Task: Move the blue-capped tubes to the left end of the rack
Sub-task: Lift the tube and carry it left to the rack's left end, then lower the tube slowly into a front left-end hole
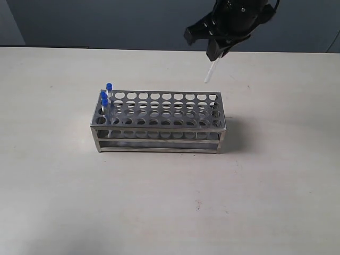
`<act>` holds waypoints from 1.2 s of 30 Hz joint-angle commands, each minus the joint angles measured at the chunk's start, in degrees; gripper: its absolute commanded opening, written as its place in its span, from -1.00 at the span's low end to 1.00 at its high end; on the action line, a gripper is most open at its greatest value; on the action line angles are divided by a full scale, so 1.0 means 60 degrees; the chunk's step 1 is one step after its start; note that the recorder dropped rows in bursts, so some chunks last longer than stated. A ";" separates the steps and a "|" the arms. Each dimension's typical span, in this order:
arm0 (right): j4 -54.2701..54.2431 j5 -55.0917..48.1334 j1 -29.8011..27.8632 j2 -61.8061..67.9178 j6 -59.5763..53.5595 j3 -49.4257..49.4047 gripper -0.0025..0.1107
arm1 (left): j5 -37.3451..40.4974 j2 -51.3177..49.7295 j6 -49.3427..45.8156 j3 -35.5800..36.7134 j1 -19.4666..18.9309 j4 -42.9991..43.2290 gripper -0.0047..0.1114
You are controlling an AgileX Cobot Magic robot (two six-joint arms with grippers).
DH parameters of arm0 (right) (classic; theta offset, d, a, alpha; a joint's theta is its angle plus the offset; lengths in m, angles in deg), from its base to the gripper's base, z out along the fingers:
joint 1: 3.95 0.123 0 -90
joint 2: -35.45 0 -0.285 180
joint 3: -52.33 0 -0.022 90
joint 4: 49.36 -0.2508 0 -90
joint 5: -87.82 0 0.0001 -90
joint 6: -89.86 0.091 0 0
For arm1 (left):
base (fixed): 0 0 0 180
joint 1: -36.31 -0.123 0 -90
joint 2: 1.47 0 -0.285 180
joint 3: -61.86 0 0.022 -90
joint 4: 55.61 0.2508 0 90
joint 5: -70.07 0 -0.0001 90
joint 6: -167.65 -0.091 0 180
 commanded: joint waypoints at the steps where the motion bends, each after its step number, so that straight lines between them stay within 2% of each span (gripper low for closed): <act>1: -0.0781 0.0035 0.0515 -0.0237 -0.0793 -0.0023 -0.93 | -0.0053 0.0033 0.0005 -0.0030 0.0060 -0.0006 -0.90; 8: -0.1017 0.0276 0.1853 0.0210 -0.1466 0.0194 -0.97 | -0.0053 0.0033 0.0005 -0.0030 0.0060 -0.0006 -0.90; 13: -0.1038 -0.0424 0.2527 0.1145 -0.1724 0.1390 -0.97 | -0.0072 0.0033 0.0005 -0.0030 0.0060 0.0013 -0.90; 21: -0.1302 -0.0767 0.2889 0.2300 -0.1761 0.2948 -0.97 | -0.0072 0.0033 0.0005 -0.0030 0.0060 0.0013 -0.90; 36: -0.1746 -0.0650 0.3000 0.2812 -0.2040 0.3206 -0.97 | -0.0072 0.0033 0.0005 -0.0030 0.0060 0.0013 -0.90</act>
